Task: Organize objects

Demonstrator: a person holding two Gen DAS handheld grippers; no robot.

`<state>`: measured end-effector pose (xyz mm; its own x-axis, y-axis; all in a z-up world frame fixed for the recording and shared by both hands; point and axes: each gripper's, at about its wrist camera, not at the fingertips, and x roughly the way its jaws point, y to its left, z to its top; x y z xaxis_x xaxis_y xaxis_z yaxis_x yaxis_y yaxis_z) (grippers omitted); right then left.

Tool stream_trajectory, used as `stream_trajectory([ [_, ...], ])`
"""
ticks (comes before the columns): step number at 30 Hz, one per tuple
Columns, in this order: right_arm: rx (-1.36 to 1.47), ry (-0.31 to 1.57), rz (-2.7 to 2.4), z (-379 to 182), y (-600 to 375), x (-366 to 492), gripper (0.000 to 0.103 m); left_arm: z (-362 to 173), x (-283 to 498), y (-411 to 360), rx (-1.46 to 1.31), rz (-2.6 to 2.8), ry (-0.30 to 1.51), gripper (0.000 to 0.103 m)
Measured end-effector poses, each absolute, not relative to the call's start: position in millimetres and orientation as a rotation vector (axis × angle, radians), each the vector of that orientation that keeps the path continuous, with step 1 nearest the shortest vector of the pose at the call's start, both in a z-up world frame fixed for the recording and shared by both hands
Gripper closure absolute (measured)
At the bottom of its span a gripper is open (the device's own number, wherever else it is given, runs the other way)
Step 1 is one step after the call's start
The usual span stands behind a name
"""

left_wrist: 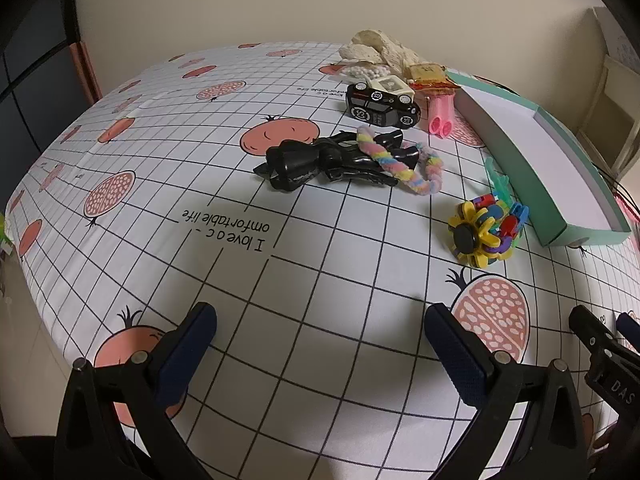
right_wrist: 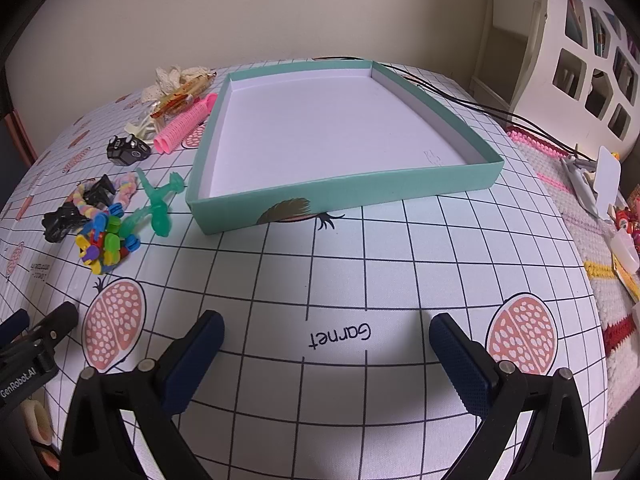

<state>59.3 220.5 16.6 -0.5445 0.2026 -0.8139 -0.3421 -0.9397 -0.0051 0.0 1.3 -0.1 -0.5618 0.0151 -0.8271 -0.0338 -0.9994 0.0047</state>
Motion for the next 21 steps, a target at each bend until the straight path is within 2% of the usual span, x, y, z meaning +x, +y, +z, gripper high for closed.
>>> stream_trajectory([
  [21, -1.292, 0.221, 2.505, 16.8, 219.0, 59.9, 0.0, -0.5, 1.3, -0.1, -1.453, 2.746, 0.032, 0.0],
])
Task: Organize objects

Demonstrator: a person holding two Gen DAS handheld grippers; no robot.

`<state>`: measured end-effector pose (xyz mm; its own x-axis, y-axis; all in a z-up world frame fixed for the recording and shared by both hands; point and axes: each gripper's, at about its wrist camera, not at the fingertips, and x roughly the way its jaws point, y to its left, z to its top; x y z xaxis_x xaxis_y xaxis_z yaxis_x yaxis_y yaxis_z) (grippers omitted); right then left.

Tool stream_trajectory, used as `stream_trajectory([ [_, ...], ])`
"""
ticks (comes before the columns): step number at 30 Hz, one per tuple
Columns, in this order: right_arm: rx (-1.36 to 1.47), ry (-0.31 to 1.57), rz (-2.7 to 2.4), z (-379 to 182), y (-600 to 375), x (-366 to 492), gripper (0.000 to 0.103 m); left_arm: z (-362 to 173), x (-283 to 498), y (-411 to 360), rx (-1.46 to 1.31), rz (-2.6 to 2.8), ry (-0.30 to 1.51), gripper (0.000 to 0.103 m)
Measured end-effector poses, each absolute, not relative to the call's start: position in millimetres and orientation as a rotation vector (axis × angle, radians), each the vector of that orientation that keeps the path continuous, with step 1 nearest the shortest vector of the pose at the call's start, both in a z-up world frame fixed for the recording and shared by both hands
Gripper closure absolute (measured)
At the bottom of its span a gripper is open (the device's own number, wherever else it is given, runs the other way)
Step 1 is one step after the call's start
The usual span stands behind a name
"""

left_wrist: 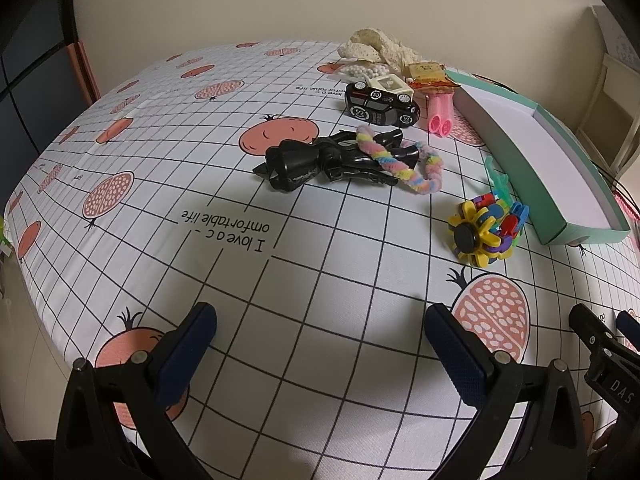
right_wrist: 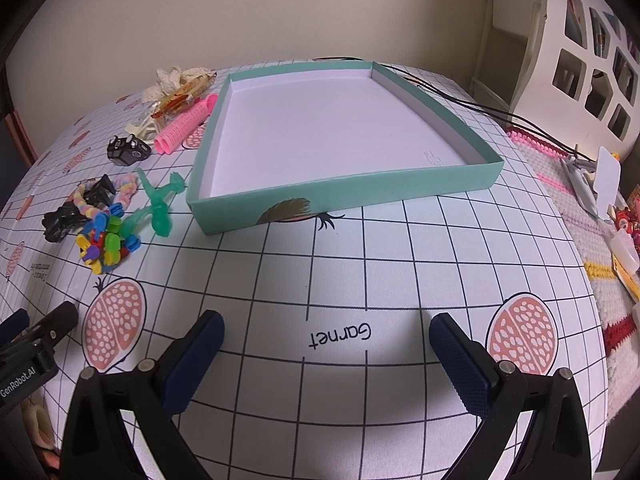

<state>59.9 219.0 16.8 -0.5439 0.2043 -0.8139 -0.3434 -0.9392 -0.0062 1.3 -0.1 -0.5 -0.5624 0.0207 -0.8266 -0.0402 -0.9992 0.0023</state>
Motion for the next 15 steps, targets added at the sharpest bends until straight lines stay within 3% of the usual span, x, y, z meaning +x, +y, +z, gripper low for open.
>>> stream_trajectory([
  [15, -1.298, 0.222, 2.502, 16.9, 219.2, 59.7, 0.0, -0.4, 1.4, 0.5, -1.447, 2.748, 0.036, 0.0],
])
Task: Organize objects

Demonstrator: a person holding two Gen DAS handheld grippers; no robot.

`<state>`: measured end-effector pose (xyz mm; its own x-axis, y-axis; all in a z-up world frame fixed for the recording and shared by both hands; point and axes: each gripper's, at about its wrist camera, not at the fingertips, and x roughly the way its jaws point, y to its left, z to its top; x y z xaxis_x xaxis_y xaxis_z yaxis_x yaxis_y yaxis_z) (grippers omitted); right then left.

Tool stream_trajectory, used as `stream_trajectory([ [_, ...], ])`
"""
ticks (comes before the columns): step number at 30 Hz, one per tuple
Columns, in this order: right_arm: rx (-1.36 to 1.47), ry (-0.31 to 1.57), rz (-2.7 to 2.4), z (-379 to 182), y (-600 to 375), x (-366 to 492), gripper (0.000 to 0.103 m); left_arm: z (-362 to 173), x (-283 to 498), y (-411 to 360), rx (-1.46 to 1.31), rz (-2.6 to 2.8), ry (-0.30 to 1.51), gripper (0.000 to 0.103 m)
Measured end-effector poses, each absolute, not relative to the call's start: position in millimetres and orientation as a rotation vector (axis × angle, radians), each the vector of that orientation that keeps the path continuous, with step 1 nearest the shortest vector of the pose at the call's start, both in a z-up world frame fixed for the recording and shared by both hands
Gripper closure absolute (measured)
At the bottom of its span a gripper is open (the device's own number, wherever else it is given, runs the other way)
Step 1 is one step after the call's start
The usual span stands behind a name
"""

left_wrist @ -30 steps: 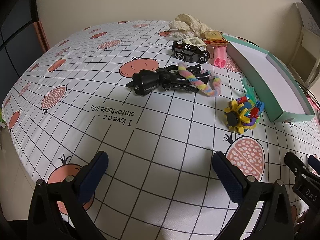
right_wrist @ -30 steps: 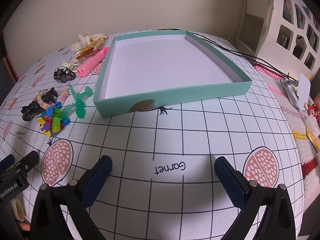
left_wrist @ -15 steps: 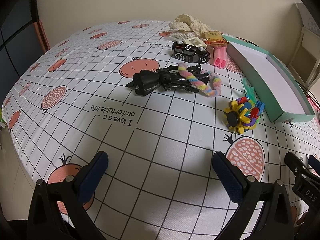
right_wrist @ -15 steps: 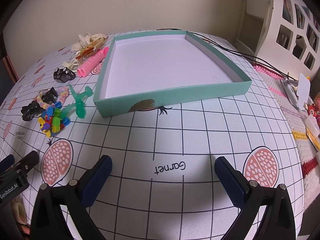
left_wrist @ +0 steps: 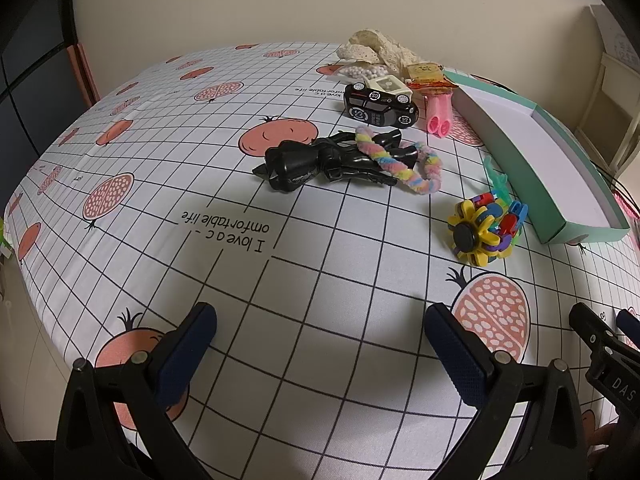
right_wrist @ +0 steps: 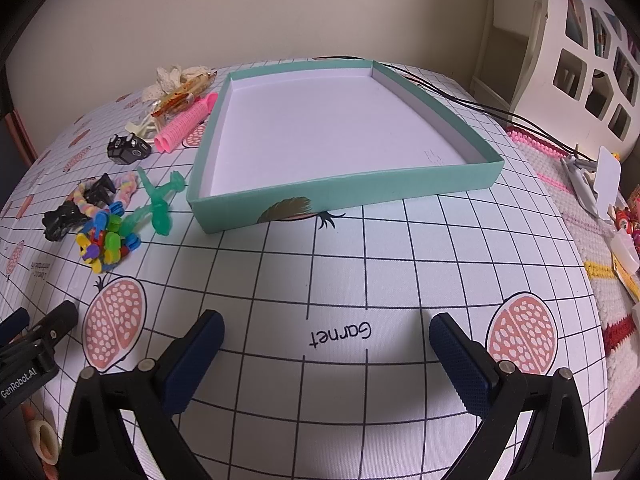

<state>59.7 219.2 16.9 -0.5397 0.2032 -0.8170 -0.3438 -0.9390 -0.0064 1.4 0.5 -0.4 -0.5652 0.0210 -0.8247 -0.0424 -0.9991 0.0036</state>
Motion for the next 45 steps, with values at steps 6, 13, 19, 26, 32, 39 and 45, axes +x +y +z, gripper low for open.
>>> stream_trajectory([
  [6, -1.348, 0.223, 2.491, 18, 220, 57, 0.0, 1, 0, 0, -1.471, 2.73, 0.034, 0.0],
  [13, -1.363, 0.179, 2.487, 37, 217, 45, 0.0, 12, -14, -2, -1.556, 2.639, -0.046, 0.0],
  [19, -1.348, 0.139, 2.589, 84, 201, 24, 0.0, 43, -32, 0, -1.58, 2.633, -0.031, 0.0],
  [26, -1.429, -0.013, 2.694, 122, 165, -4, 0.0, 77, -65, -5, -1.632, 2.592, -0.07, 0.0],
  [32, -1.531, -0.098, 2.731, 128, 149, -24, 0.001, 93, -94, -16, -1.667, 2.575, -0.107, 0.0],
  [39, -1.701, -0.158, 2.743, 109, 131, -49, 0.012, 80, -123, -21, -1.77, 2.503, -0.145, 0.011],
  [45, -1.815, -0.14, 2.754, 93, 118, -62, 0.022, 68, -141, -11, -1.809, 2.457, -0.154, 0.025],
])
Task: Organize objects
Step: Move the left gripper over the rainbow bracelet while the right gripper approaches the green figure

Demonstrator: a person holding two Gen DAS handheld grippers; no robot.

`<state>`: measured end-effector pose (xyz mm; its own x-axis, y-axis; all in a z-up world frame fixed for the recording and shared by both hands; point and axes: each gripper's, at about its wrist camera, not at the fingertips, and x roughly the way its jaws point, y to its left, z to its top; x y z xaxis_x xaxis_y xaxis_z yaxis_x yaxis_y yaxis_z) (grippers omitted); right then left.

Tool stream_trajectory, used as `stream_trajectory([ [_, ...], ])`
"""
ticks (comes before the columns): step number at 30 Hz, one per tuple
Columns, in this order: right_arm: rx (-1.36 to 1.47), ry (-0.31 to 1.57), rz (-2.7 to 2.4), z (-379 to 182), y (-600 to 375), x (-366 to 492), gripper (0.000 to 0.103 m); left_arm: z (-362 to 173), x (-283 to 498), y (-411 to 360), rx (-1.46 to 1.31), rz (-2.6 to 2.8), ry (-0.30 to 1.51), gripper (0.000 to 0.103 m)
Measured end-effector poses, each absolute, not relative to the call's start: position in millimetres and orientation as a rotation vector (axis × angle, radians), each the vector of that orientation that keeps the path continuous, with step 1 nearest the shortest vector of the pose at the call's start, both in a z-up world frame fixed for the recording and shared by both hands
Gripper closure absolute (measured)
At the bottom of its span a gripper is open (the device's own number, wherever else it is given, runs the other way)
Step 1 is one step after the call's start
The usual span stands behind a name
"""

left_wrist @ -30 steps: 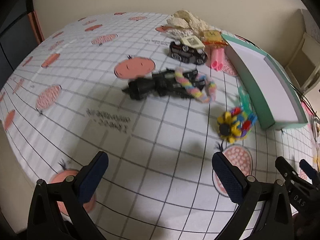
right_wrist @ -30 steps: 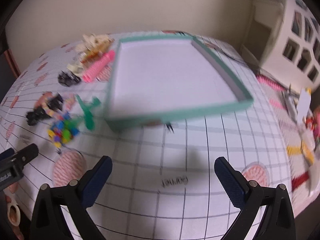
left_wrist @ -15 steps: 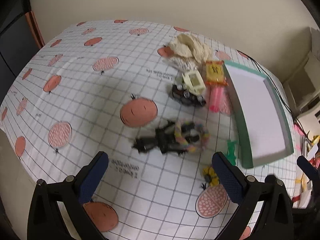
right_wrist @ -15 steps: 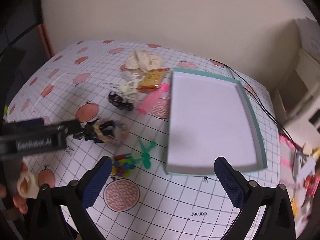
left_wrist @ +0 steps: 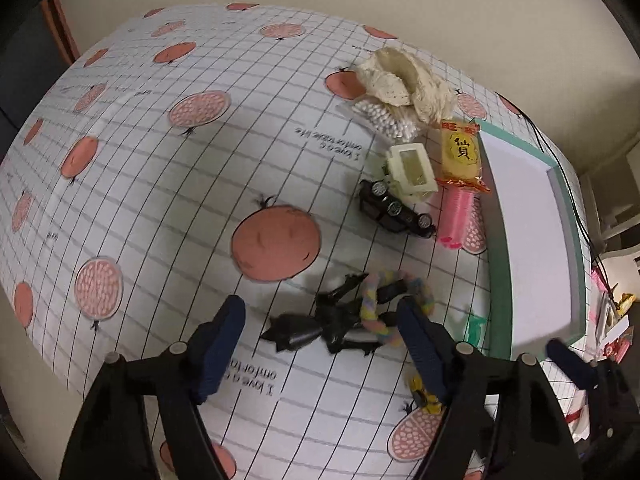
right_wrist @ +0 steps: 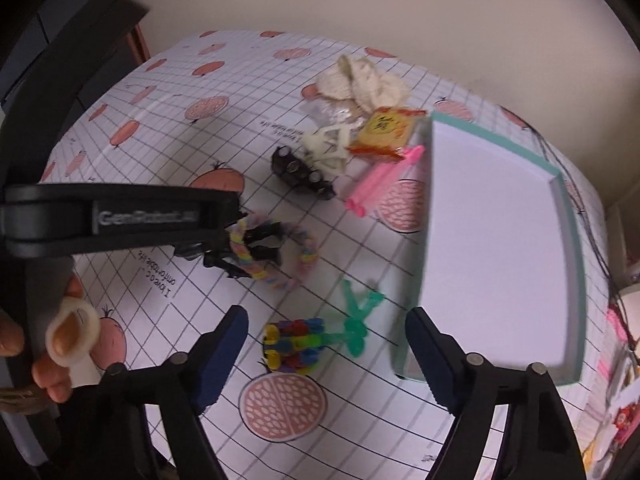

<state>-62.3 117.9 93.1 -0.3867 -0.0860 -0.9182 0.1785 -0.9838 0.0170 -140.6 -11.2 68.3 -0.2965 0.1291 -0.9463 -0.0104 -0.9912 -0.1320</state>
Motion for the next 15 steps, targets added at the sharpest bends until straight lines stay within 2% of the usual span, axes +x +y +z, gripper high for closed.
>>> stream_trajectory([
  [2, 1.638, 0.115, -2.466, 89, 115, -63, 0.027, 64, -143, -8, -1.79, 2.438, -0.167, 0.027],
  [9, 1.713, 0.013, -2.381, 68, 117, -66, 0.038, 52, -142, 3, -1.764, 2.404, -0.151, 0.052],
  [12, 1.75, -0.025, -2.36, 61, 120, -65, 0.042, 55, -140, 7, -1.731, 2.399, -0.15, 0.055],
  [15, 1.761, -0.059, -2.342, 58, 121, -65, 0.044, 56, -140, 12, -1.715, 2.397, -0.112, 0.064],
])
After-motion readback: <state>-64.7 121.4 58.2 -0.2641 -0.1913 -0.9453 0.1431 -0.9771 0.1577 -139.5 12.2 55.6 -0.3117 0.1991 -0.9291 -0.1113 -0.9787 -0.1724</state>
